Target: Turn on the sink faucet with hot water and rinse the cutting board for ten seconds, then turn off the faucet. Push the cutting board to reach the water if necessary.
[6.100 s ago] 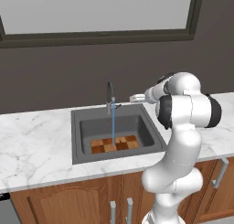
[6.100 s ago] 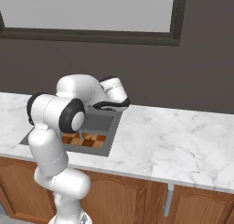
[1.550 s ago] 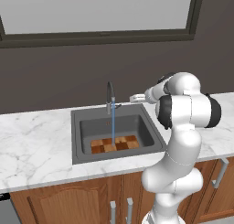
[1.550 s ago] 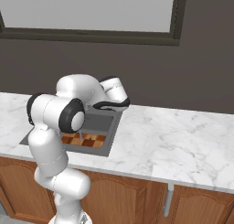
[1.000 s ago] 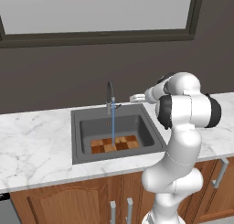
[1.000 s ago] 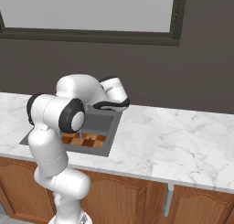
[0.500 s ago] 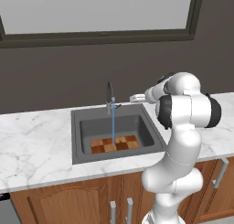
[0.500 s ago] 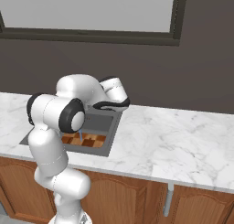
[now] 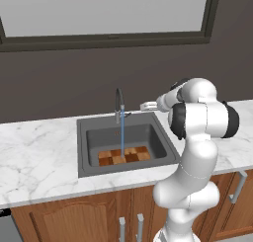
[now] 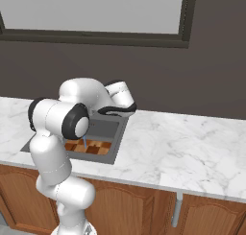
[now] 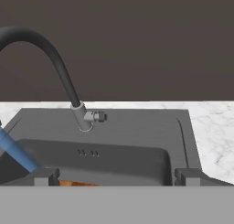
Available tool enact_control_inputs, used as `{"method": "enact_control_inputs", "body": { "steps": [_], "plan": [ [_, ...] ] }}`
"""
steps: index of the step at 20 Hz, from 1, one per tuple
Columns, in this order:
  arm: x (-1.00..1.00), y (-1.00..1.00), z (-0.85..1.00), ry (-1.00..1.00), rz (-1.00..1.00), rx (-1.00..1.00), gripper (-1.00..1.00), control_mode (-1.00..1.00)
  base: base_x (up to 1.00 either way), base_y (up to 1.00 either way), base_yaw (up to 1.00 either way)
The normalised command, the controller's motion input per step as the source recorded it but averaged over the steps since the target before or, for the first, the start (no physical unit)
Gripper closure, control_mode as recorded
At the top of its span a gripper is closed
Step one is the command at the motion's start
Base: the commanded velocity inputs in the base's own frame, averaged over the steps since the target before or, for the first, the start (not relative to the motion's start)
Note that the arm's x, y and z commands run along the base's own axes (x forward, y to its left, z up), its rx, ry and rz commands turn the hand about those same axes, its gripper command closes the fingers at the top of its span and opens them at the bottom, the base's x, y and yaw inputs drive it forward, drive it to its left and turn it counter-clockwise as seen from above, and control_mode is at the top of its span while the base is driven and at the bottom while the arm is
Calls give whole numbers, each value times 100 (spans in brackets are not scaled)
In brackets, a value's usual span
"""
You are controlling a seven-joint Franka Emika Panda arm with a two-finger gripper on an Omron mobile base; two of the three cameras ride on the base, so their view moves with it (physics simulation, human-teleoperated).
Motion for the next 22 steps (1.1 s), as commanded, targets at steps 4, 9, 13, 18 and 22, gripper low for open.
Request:
{"method": "enact_control_inputs", "body": {
  "steps": [4, 9, 13, 18, 22],
  "plan": [
    [0, 0, 0, 0, 0, 0, -100, -100, 0, 0, 0],
    [0, 0, 0, 0, 0, 0, -100, -100, 0, 0, 0],
    [0, 0, 0, 0, 0, 0, -100, -100, 0, 0, 0],
    [0, 0, 0, 0, 0, 0, -100, -100, 0, 0, 0],
    [0, 0, 0, 0, 0, 0, -100, -100, 0, 0, 0]
  ]
}}
